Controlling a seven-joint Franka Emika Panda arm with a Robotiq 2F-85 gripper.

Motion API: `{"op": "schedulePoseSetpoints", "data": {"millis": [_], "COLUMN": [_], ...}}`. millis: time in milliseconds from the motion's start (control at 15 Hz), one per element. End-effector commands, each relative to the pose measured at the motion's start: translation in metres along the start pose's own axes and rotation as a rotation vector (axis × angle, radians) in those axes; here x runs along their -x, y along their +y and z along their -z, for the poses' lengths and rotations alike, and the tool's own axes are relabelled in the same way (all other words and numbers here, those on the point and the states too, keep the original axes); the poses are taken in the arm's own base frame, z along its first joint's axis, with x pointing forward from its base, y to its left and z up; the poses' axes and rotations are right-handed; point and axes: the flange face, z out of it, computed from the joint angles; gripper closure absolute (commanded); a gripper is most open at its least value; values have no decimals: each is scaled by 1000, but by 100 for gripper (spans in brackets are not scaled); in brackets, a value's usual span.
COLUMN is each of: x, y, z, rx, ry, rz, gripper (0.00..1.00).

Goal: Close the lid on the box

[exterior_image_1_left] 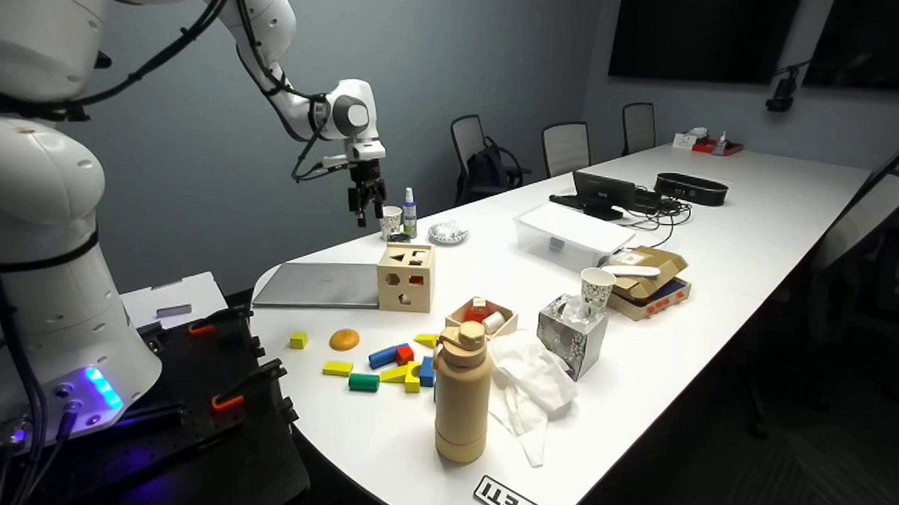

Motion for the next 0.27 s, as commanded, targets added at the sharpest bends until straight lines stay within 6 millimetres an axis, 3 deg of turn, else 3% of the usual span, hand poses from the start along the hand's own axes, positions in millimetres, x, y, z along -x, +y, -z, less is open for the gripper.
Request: {"op": "schedulePoseSetpoints", "data": {"millis": [0,200], "x": [-5,-7], "y": [10,10], "z": [18,17], "rx": [38,52], "ry": [-3,-22], "rz": [19,32], "gripper": [0,0]}}
